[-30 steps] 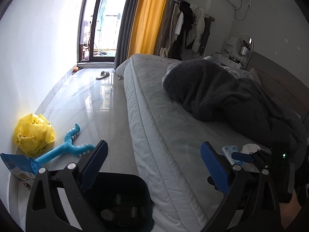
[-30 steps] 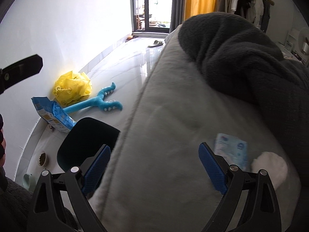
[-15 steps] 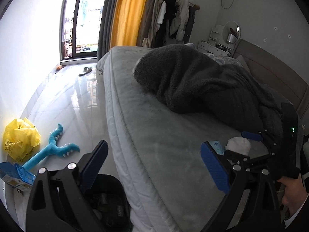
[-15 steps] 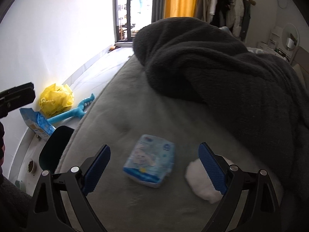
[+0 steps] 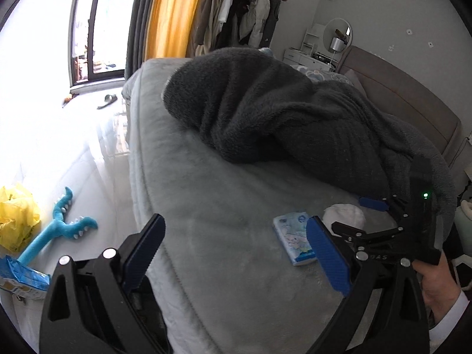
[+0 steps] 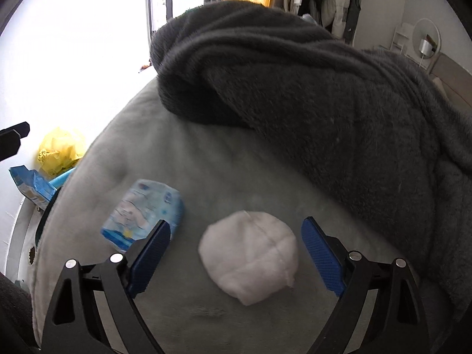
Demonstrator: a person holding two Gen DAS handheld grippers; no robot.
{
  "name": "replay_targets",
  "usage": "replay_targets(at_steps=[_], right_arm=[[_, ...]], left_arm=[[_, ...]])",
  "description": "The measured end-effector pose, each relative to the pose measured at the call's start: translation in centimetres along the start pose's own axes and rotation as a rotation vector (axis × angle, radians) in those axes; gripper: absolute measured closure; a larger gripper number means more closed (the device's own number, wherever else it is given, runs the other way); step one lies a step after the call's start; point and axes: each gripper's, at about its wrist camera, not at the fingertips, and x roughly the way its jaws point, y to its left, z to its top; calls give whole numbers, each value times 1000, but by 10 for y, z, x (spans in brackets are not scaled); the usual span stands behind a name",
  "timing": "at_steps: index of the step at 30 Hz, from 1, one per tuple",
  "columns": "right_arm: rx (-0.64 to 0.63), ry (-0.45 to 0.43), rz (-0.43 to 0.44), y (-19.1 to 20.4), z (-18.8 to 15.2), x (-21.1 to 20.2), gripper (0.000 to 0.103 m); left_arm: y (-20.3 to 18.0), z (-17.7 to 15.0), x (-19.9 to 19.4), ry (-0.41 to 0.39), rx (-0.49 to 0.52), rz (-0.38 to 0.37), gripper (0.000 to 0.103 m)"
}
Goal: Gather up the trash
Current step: 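Grasp the white tissue ball with the right gripper while the left grasps the wipes pack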
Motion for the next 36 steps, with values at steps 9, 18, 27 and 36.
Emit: replay_targets(at_steps=[9,18,27,36], right_arm=[[-19,72,-14,-7,-13,17,27],[-14,69,41,-8,-16,11,52],[84,14,75,-35,-23,-16,52],[133,-31,95,-63,-31,-39,52]], left_arm=[[-22,-3,20,37,25,-25,5],[-41,-6,37,60,30,-48,5],[-68,-17,65,114,67,-65,16],[-94,-25,96,133,120,-44,24]])
